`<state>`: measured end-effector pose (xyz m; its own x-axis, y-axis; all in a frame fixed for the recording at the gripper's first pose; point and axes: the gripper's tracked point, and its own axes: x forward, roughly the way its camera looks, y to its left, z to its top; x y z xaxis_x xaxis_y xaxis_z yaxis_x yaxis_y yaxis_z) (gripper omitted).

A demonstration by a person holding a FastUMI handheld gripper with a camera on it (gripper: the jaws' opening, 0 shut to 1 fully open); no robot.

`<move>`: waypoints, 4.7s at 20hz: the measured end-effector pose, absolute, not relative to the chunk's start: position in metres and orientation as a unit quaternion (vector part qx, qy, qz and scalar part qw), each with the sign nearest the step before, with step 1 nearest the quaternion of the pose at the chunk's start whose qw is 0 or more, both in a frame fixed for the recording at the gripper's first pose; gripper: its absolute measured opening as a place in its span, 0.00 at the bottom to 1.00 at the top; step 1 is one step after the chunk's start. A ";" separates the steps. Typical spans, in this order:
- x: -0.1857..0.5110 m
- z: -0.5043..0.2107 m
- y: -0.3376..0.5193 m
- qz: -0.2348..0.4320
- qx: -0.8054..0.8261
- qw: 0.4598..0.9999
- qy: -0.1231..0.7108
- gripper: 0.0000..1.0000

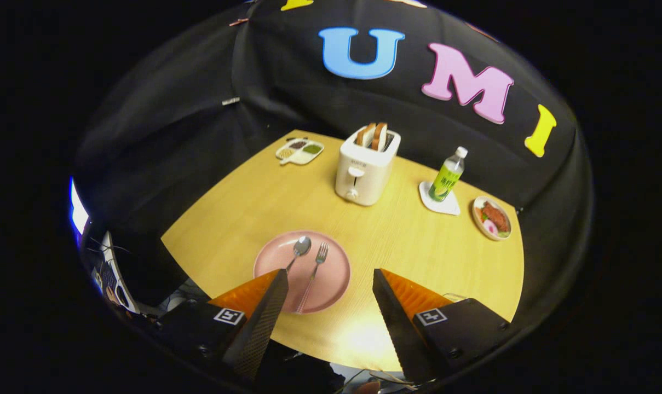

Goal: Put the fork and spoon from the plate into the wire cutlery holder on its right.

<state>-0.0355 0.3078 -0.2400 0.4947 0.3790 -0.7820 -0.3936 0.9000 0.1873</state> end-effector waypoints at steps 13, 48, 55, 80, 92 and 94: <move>-0.056 -0.377 0.361 0.202 -0.025 0.770 0.605 0.79; -0.075 -0.226 0.122 0.179 0.048 0.800 0.571 0.11; -0.120 -0.260 0.058 0.184 -0.023 0.708 0.682 0.11; -0.116 -0.339 0.053 0.178 -0.096 0.454 0.868 0.12; -0.088 -0.337 0.052 0.188 -0.076 0.520 0.830 0.26; -0.082 -0.325 0.051 0.186 -0.063 0.544 0.816 0.26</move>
<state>-0.0825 0.0513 -0.3248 -0.4006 0.0997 -0.9108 -0.3048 0.9229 0.2351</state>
